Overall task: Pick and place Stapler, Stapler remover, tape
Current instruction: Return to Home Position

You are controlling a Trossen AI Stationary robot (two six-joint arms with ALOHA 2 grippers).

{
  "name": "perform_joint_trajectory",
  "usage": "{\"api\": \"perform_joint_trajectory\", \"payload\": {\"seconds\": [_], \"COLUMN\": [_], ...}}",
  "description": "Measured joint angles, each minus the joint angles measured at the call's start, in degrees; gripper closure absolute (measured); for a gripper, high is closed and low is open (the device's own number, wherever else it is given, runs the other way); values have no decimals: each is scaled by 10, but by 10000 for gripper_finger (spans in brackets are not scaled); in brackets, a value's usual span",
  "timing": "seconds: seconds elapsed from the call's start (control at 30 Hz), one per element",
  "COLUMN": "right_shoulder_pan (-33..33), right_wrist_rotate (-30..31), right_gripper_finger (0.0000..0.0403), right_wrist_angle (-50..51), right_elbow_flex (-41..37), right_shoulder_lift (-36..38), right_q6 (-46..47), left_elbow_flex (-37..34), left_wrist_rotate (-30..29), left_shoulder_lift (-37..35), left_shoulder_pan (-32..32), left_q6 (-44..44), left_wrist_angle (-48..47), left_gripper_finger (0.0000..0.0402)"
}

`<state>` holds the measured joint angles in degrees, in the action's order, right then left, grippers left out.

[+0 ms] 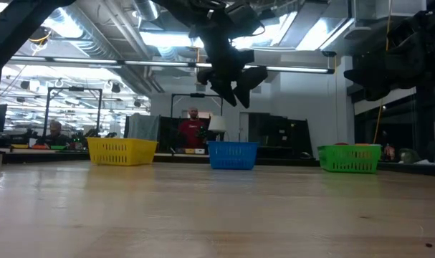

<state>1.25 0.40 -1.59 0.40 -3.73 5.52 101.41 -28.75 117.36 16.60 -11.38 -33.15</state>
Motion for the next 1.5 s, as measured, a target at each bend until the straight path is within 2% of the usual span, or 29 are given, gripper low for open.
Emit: {"api": "perform_joint_trajectory", "payload": {"seconds": [0.23,0.4,0.63,0.7,0.9,1.03,1.13,1.27,1.37,1.5], "right_shoulder_pan": [0,0,0,0,0,0,0,0,0,0], "right_wrist_rotate": [0,0,0,0,0,0,0,0,0,0], "right_gripper_finger": [192,192,192,192,192,192,192,192,192,192], "right_wrist_angle": [0,0,0,0,0,0,0,0,0,0], "right_elbow_flex": [0,0,0,0,0,0,0,0,0,0], "right_shoulder_lift": [0,0,0,0,0,0,0,0,0,0], "right_q6": [0,0,0,0,0,0,0,0,0,0], "left_elbow_flex": [0,0,0,0,-8,-65,-121,-186,-241,-343], "left_wrist_rotate": [25,101,279,295,295,303,305,351,373,363], "left_shoulder_lift": [0,0,0,0,-2,-3,-4,-6,-29,-100], "left_shoulder_pan": [0,-4,-32,-43,-56,-59,-58,-59,-63,-65], "left_q6": [-29,-50,140,151,168,165,151,138,122,100], "left_wrist_angle": [0,0,-9,-21,-54,-7,64,134,173,253], "left_gripper_finger": [190,190,188,189,191,192,191,192,192,192]}}
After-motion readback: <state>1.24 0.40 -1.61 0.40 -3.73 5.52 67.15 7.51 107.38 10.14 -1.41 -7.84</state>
